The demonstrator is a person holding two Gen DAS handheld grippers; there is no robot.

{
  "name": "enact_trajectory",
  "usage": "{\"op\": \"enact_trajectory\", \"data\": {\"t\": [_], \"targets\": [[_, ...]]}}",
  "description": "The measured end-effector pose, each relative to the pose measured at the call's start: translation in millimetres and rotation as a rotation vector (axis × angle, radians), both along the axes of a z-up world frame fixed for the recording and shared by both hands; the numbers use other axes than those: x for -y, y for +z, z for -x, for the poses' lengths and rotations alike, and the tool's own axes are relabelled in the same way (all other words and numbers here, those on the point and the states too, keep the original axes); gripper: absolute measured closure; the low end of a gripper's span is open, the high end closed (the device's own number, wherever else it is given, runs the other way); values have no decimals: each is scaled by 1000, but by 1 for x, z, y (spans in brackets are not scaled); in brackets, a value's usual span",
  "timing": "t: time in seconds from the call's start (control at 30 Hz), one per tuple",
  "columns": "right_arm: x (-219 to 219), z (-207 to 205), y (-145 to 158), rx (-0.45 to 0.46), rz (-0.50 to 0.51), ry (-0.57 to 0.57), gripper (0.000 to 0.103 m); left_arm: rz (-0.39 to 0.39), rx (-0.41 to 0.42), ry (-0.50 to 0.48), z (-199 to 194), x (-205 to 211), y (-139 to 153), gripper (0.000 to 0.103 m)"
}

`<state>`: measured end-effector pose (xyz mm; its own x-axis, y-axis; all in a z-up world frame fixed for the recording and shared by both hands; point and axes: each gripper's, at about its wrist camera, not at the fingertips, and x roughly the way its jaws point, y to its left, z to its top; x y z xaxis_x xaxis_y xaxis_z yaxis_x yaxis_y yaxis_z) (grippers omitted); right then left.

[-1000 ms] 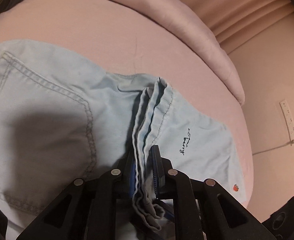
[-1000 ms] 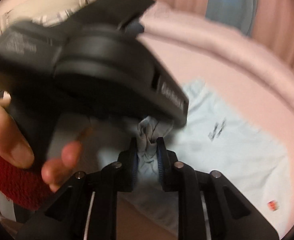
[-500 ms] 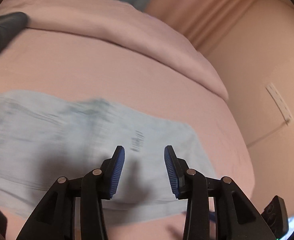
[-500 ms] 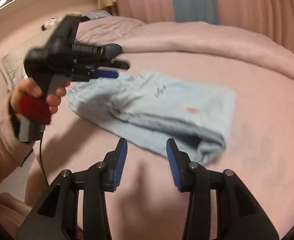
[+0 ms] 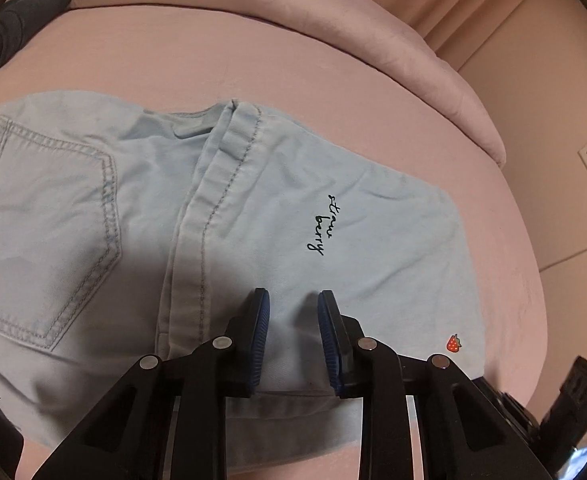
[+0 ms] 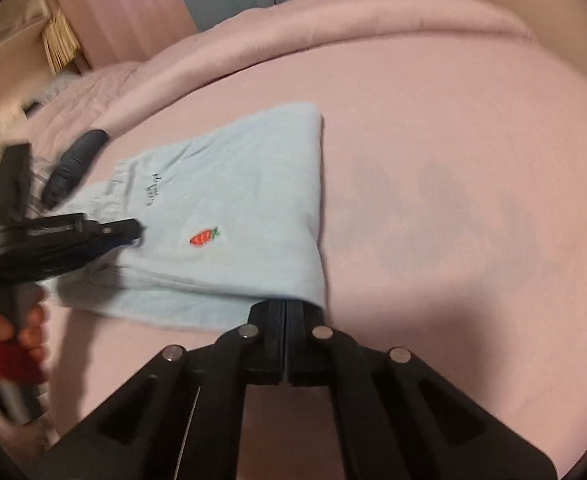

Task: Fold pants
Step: 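Open both tools to lay the folded hems onto the pants, then press the folded pants flat with both tools open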

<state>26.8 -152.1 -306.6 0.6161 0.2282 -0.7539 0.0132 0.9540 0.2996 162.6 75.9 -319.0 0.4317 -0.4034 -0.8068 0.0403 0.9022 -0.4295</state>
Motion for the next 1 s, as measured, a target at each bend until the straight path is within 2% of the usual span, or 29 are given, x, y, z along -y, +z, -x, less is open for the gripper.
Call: {"op": "enact_trajectory", "data": {"t": [0.07,0.1,0.17,0.27,0.33,0.43,0.53,0.6,0.77,0.87,0.93,0.97,1.0], "targets": [[0,1,4,0,6,15,103,0,4,4,15,-15,-2,75],[0,5,9,-2,31,19,100,-2,4,9,19,-13,0,75],[8,12,12,-9,84,-23,63,-9,6,11,29,-13,9,75],[56,31,21,2,9,-100,62,-53,25,13,42,-19,16,75],[68,30,32,42,15,-111,58,-61,34,25,53,-24,23,75],[64,12,45,94,25,-65,56,-57,56,22,63,-21,33,70],[33,-25,49,127,55,45,57,-32,106,-45,67,0,44,69],[14,-47,51,137,110,110,57,-19,140,-95,65,17,50,69],[-13,-107,41,82,195,219,59,-59,157,-229,54,70,42,68],[-17,-137,22,5,213,250,58,-135,131,-283,52,89,21,67],[-16,-151,-4,-97,262,265,57,-112,116,-261,54,85,11,67],[-16,-151,-10,-89,264,275,52,-90,116,-259,55,80,11,67],[-18,-146,-8,-40,277,290,52,-80,114,-264,55,77,10,67]]}}
